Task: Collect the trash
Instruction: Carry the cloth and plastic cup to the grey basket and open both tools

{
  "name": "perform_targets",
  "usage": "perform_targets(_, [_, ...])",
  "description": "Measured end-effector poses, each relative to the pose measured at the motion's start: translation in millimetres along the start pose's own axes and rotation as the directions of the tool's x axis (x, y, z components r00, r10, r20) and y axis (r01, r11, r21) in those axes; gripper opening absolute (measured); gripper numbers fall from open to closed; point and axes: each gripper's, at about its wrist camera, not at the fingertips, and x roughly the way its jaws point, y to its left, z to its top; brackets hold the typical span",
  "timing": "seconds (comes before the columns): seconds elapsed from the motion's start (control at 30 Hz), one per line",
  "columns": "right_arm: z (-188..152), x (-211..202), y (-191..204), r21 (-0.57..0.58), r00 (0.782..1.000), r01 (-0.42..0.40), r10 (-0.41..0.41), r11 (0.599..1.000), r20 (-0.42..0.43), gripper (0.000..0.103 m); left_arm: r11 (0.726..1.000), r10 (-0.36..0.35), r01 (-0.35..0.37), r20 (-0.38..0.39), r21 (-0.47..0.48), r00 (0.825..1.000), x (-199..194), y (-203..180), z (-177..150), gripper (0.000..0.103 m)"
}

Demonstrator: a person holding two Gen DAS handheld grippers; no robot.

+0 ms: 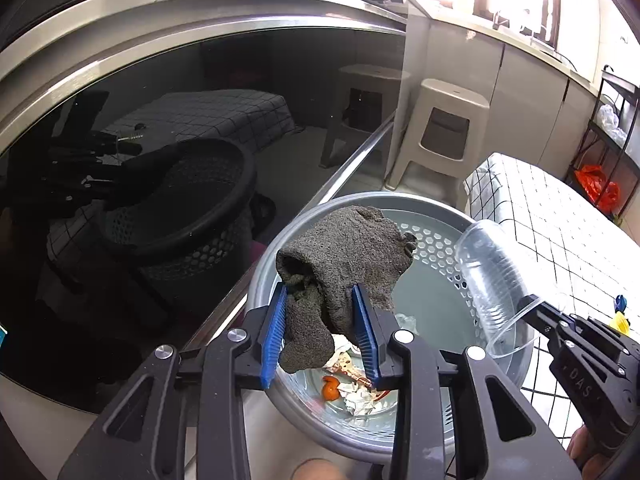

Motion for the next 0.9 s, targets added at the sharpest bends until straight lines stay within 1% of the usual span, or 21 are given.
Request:
perform_targets(0.17, [2,3,4,-0.001,1.000,-0.013,0.013,1.000,-0.010,0.005,1.000,-0.013,0.013,-0.014,-0.006,1.000,2,1,-1,0.034])
perform_targets(0.27, [3,3,8,-0.012,1.000,-0.011,0.011,1.000,-0.009,0.005,1.000,-0.010,0.010,0.000,-0.003,1.000,-1,0,-1,0.034])
perform_targets(0.33, [3,3,10,-0.017,1.000,-0.008,0.008,1.000,-0.009,0.005,1.000,-0.015,0.015,0.006,-0.006,1.000,-2,0,0,0.037])
perform_targets(0.37, [3,3,11,-0.018,1.000,-0.006,0.006,1.000,-0.009,0.006,1.000,-0.012,0.012,0.007,-0.005,1.000,-2,-1,0,0.040])
perform_targets(0.4, [3,3,11,-0.019,1.000,-0.005,0.004,1.000,-0.010,0.008,1.000,-0.009,0.010,0.007,-0.005,1.000,-2,0,0,0.044])
perform_targets(0.43, [4,3,11,-0.019,1.000,-0.002,0.002,1.000,-0.010,0.012,1.000,-0.008,0.008,0.006,-0.007,1.000,-2,0,0,0.046])
perform_targets(0.47, [4,3,11,-0.020,1.000,0.000,0.000,1.000,-0.008,0.022,1.000,-0.008,0.008,0.005,-0.010,1.000,-2,0,0,0.048])
perform_targets(0.5, [5,3,10,-0.019,1.000,0.001,-0.001,1.000,-0.002,0.035,1.000,-0.008,0.008,0.005,-0.012,1.000,-2,1,1,0.050])
perform_targets(0.53, [5,2,10,-0.019,1.000,0.003,-0.003,1.000,0.007,0.039,1.000,-0.006,0.006,0.006,-0.015,1.000,-2,1,1,0.051])
perform_targets(0.6, [6,0,11,-0.021,1.000,0.007,-0.007,1.000,0.017,0.041,1.000,-0.001,0.001,0.009,-0.018,1.000,-2,2,1,0.058])
perform_targets(0.83, [6,-5,12,-0.021,1.000,0.003,-0.002,1.000,0.027,0.041,1.000,0.003,-0.003,0.007,-0.025,1.000,-1,4,2,0.058])
perform_targets(0.9, [5,-7,12,-0.021,1.000,0.003,-0.003,1.000,0.029,0.043,1.000,0.003,-0.003,0.009,-0.025,1.000,-2,5,2,0.060])
